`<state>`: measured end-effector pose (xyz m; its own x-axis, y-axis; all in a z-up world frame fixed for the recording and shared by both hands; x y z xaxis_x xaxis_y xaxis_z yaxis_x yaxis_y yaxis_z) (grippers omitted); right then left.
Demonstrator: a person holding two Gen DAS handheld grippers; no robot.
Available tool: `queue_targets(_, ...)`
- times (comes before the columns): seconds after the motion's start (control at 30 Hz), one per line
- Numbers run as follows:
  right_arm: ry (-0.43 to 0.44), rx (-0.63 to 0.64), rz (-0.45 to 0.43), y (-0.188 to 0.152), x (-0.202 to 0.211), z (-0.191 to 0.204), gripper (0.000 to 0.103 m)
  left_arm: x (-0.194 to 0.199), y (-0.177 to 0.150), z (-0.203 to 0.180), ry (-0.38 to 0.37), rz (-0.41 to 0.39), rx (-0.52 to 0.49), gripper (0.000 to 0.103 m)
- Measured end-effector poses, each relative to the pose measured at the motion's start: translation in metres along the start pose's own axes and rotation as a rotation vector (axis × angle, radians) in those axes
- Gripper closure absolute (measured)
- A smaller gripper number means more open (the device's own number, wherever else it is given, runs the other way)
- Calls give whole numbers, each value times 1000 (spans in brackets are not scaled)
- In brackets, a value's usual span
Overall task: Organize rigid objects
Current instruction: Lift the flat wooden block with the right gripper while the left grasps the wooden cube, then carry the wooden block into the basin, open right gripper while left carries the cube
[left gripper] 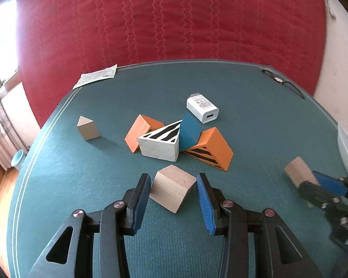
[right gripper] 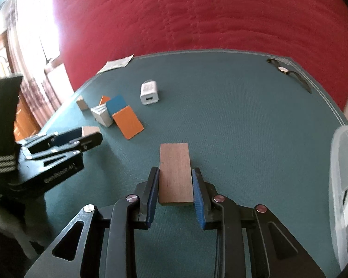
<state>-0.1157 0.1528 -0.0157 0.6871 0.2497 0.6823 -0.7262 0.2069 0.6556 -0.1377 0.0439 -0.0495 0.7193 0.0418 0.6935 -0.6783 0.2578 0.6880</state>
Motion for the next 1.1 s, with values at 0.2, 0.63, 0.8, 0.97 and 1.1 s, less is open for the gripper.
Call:
queue_targets(0.2, -15, -75, -50, 11, 25, -12, 74, 3, -2, -3, -1, 4, 8, 60)
queue_targets(0.63, -174, -245, -176, 36, 75, -65, 74, 8, -7, -16, -25, 13, 3, 60)
queue_targets(0.8, -223, -306, -234, 36, 94, -92, 74, 10, -7, -27, -14, 14, -27, 60)
queue_targets(0.97, -272, -374, -259, 35, 108, -127, 74, 11, -6, -36, -31, 35, -20, 60)
queue_targets(1.1, -307, -400, -296, 35, 126, -153, 74, 19, -1, -54, -37, 28, -30, 60)
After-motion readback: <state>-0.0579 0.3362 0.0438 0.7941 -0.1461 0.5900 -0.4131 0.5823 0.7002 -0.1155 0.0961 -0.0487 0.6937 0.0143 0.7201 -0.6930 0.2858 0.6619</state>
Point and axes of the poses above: each gripper's, at about its wrist camera, not at the fingertips, and x roughly against the way its jaws point, z to its left, y to its top, the point moved 6 cm from there along -x, roughly the way its jaws point, and after that the axes turned 14 degrees about -x, right-handed, at the moved point
